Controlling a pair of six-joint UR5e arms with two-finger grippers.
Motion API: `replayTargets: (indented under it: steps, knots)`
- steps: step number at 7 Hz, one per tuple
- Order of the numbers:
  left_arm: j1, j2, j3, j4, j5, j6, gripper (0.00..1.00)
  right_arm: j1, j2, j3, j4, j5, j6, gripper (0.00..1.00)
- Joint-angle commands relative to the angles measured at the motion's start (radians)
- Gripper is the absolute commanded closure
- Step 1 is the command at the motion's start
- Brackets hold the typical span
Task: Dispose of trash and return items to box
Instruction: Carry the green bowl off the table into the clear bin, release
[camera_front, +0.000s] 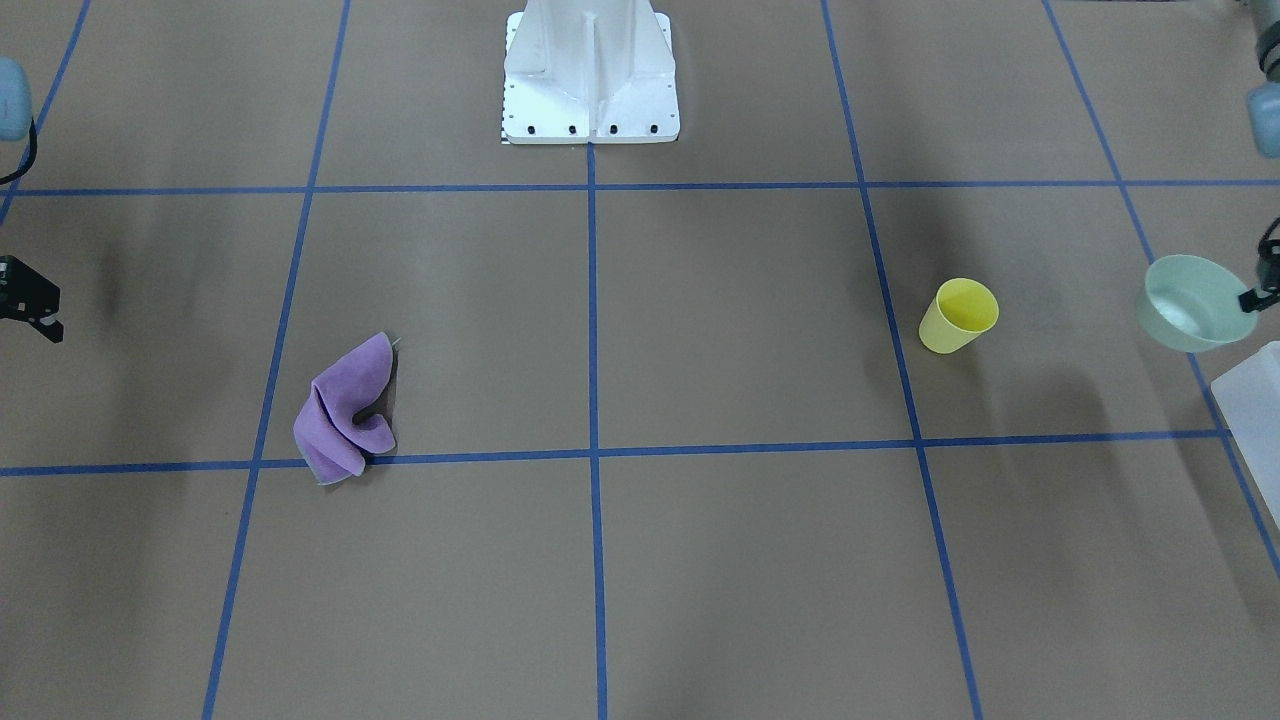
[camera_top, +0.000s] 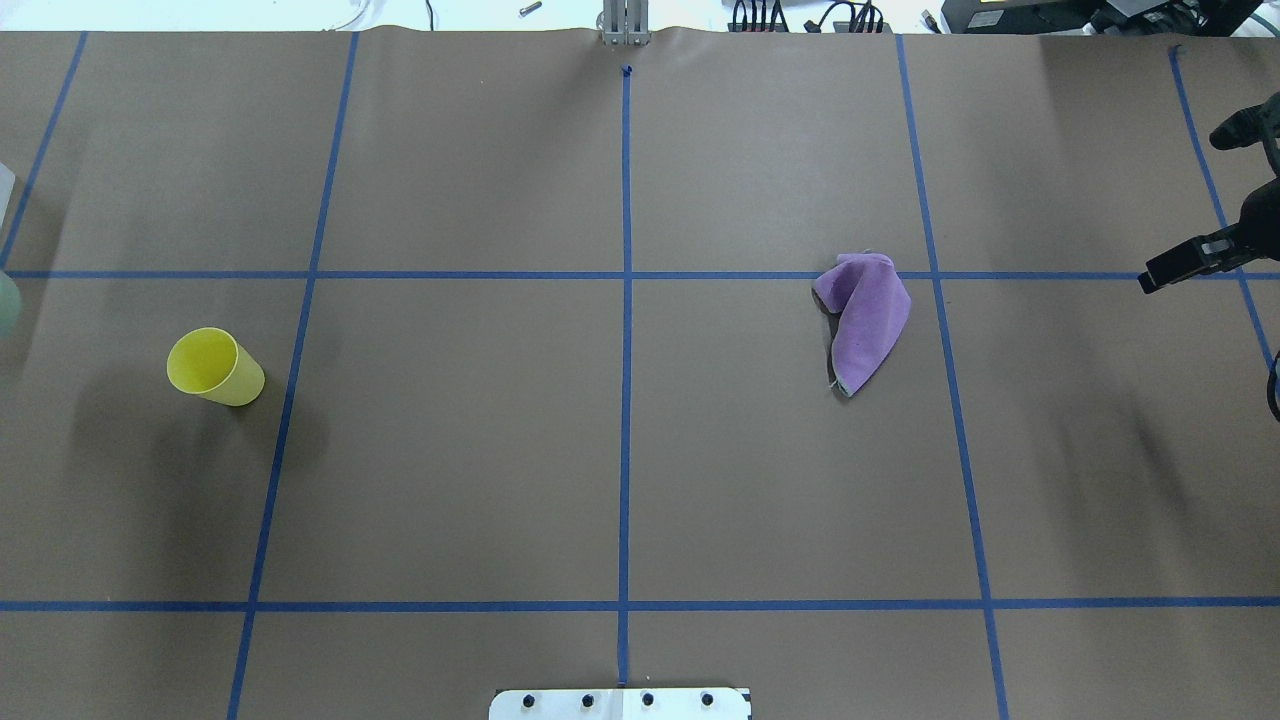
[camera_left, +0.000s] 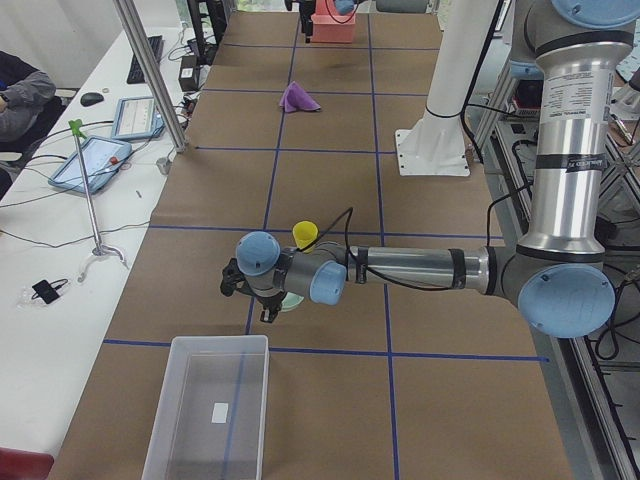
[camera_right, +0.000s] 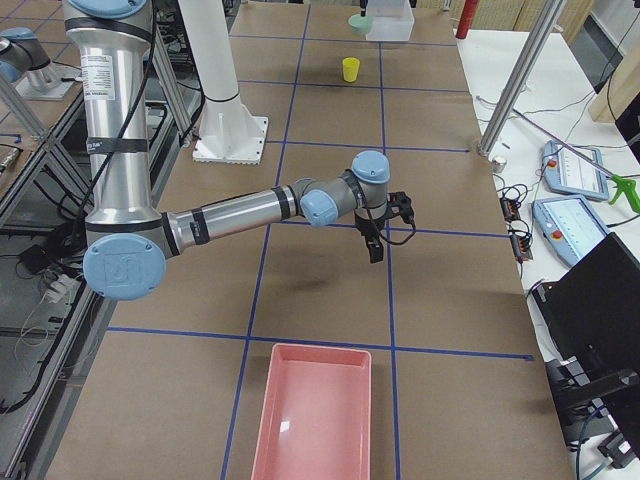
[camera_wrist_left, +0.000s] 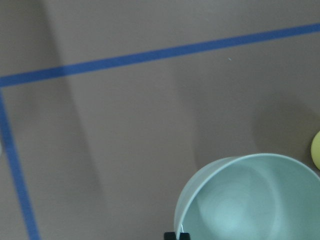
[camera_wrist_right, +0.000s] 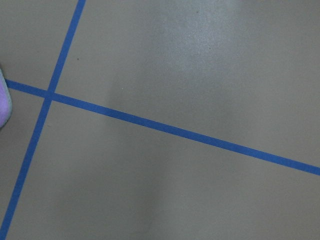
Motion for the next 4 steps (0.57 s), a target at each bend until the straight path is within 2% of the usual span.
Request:
replayTargets:
  steps: [1,2,3,4]
  knots:
    - [-0.14,-0.173,0.222,0.136,0.065,0.244,1.0,-0.003,0.001,0.0,0.002,-0.001,0.015,0.0]
    - [-0.172,-0.259,0.391,0.131,0.065,0.351,1.0,-0.003,0.003,0.0,0.0,-0.001,0.015,0.0]
    - [-0.183,-0.317,0.531,0.064,0.066,0.378,1.0,-0.003,0.004,-0.002,0.002,-0.001,0.015,0.0]
    - [-0.183,-0.333,0.661,-0.067,0.076,0.369,1.0,-0.003,0.004,-0.002,0.0,-0.001,0.015,0.0]
